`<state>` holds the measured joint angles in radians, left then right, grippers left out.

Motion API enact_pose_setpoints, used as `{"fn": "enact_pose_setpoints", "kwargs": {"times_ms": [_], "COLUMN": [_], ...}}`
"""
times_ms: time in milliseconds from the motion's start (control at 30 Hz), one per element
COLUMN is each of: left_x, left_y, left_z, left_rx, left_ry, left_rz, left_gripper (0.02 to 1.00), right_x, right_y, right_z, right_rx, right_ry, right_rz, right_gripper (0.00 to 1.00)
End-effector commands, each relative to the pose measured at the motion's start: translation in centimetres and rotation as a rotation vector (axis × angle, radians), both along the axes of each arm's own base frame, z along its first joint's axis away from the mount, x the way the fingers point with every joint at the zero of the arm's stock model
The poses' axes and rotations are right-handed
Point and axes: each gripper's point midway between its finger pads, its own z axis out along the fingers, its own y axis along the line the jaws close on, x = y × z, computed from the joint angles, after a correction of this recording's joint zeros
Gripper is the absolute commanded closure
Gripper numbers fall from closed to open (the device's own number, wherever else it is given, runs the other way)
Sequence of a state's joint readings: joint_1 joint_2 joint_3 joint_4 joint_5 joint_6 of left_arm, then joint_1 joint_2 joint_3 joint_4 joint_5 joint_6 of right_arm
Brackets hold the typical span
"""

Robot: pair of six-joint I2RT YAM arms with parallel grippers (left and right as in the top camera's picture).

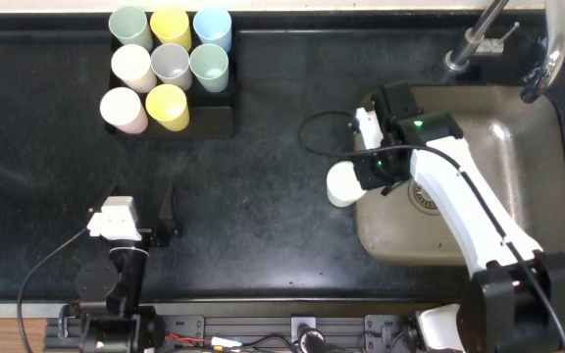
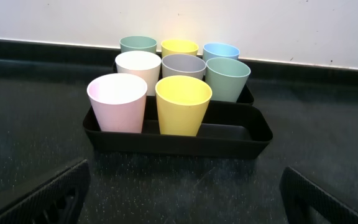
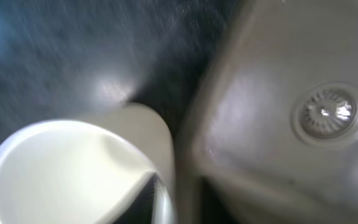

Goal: Store Cups

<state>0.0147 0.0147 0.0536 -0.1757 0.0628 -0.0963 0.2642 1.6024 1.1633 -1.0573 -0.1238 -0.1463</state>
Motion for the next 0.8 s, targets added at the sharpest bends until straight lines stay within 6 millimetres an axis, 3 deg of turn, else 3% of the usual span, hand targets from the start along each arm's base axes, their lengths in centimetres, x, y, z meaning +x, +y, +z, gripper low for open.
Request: {"fn": "enact_pose_setpoints", "kwargs": {"times_ms": [33,167,300,400,600,700,800], "left_x": [0.0,0.0,0.0,0.0,0.0,0.0,0.0], "left_y": [0.1,0.1,0.1,0.1,0.1,0.1,0.1], "left_z": [0.1,0.1,0.1,0.1,0.1,0.1,0.1], "left_rx": [0.020,0.020,0.020,0.020,0.020,0.020,0.020], "left_ry": [-0.008,-0.008,-0.008,-0.008,-0.008,-0.008,-0.008], "left_rz": [0.006,0.006,0.006,0.006,0.006,0.006,0.006], "left_gripper": [0.018,0.018,0.018,0.018,0.018,0.020,0.018], "right_x": [1.6,1.8,1.4,1.9,4.9,6.3,7.5], "right_y": [3.2,4.6,5.0,5.7,9.1,11.5,13.7], "right_z": [-0.5,-0.8,0.6,4.9,16.8,20.3,21.5], "right_rx": [0.077,0.083,0.080,0.096,0.110,0.075,0.027], "right_ry": [-0.025,-0.041,-0.036,-0.088,-0.334,-0.423,-0.455], "right_rz": [0.053,0.092,0.106,0.129,0.211,0.249,0.281], "right_gripper": [0.958,0.958,0.958,0.956,0.958,0.956,0.958]}}
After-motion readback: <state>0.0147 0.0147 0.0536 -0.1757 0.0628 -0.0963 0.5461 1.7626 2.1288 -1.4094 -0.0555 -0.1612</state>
